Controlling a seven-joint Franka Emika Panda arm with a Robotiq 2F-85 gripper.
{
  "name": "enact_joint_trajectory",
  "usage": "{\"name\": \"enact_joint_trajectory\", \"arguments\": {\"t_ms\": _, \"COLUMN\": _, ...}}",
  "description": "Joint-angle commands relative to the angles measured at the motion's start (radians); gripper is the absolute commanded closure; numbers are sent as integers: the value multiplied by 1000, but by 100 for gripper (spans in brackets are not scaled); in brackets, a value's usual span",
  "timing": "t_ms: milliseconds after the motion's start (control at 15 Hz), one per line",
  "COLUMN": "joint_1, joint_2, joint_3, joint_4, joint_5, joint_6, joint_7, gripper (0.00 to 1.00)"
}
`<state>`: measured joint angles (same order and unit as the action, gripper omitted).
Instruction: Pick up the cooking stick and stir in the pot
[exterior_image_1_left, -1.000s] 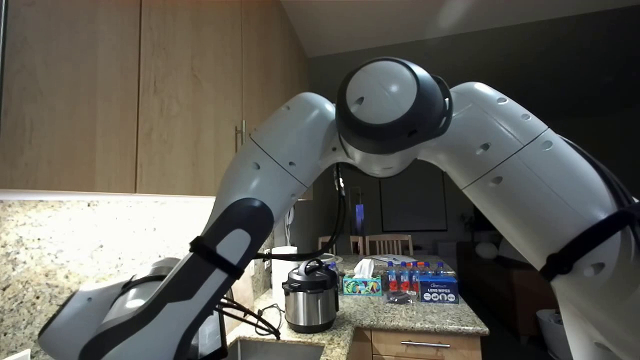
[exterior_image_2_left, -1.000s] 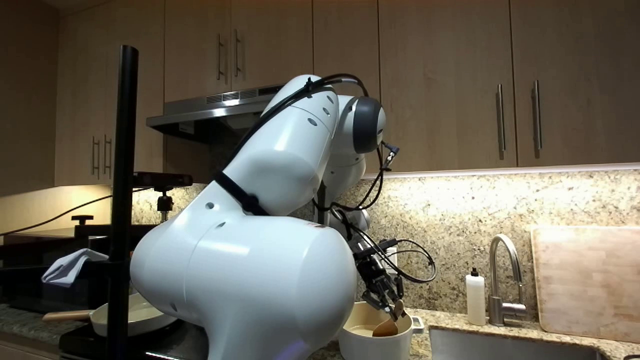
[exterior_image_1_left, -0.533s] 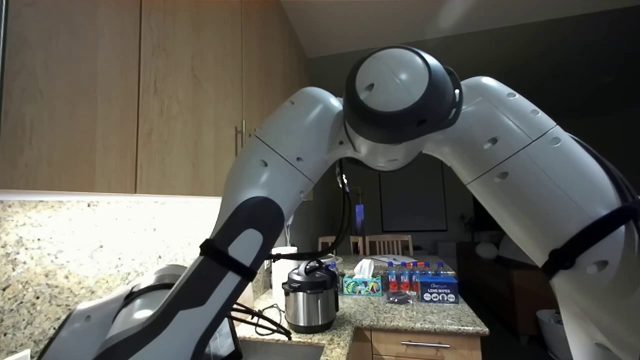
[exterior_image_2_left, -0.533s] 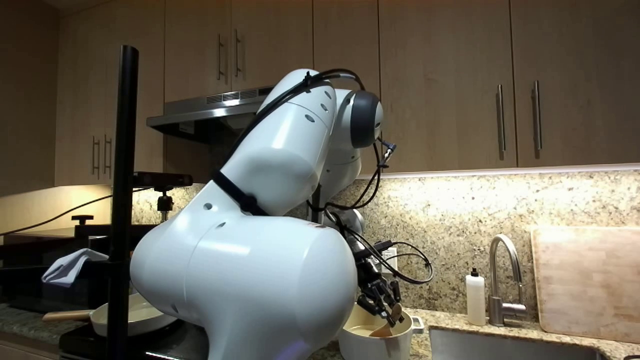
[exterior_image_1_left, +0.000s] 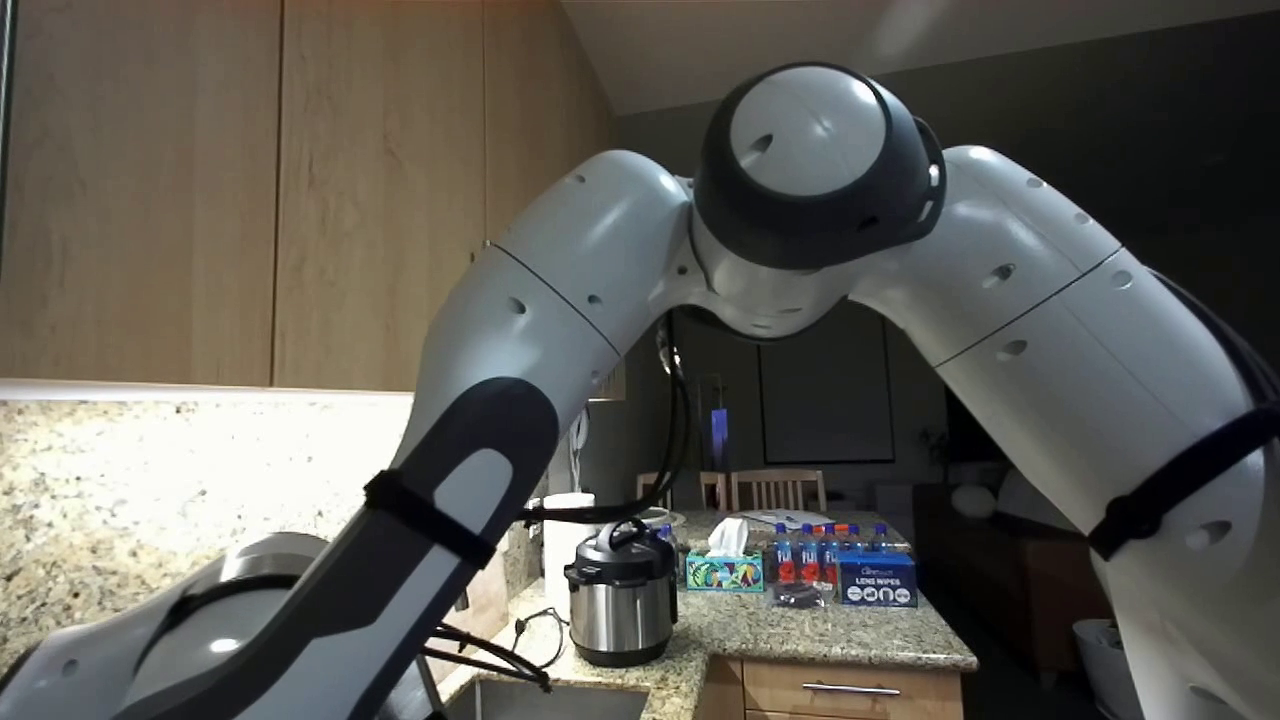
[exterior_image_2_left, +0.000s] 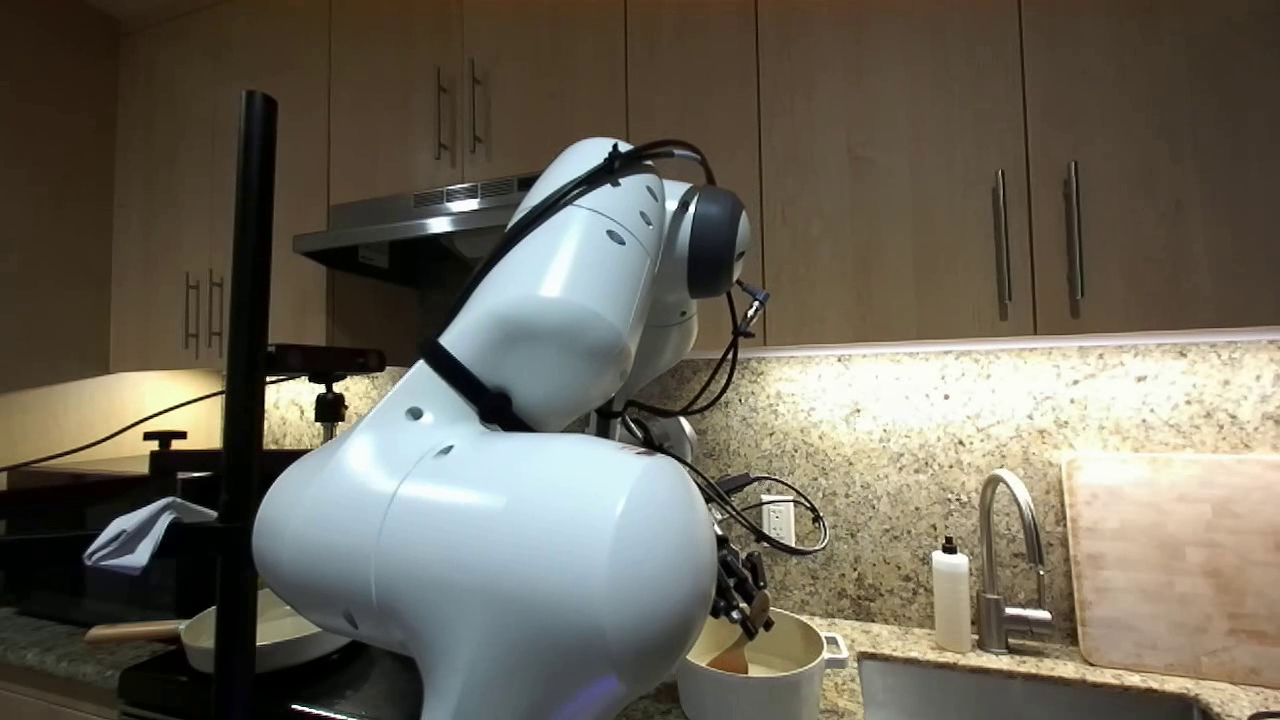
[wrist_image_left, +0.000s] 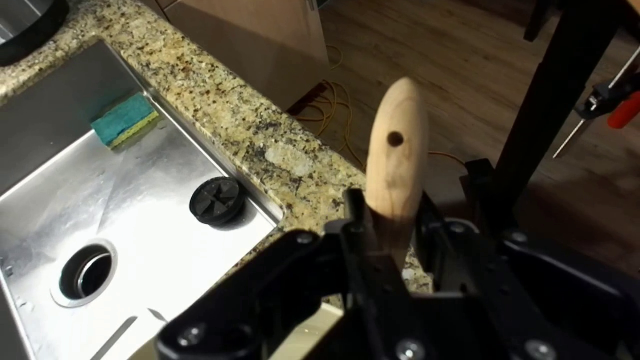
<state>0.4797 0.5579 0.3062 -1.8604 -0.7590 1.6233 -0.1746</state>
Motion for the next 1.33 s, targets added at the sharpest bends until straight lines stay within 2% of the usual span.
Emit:
{"name": "enact_joint_trajectory", "arguments": {"t_ms": 0, "joint_1": 22, "joint_2": 47, "joint_3": 4, "joint_4": 73, "joint_5": -28, "joint_6": -37, "joint_7": -27, "gripper": 91}}
{"name": "enact_joint_trajectory", "arguments": {"t_ms": 467, "joint_1": 20, "joint_2": 87, "joint_3": -29, "joint_4": 141, "joint_5": -56, "joint_6": -55, "joint_7": -17, "gripper": 91}}
{"name": "enact_joint_trajectory", "arguments": {"t_ms": 800, "joint_1": -7, "joint_2": 59, "joint_3": -46, "joint_4": 103, "joint_5": -72, "joint_6": -66, "joint_7": -19, "gripper": 91}}
{"name": "enact_joint_trajectory", "arguments": {"t_ms": 1267, "joint_1": -34, "joint_2": 22, "joint_3": -19, "joint_4": 37, "joint_5": -44, "joint_6": -56, "joint_7": -30, "gripper": 91}}
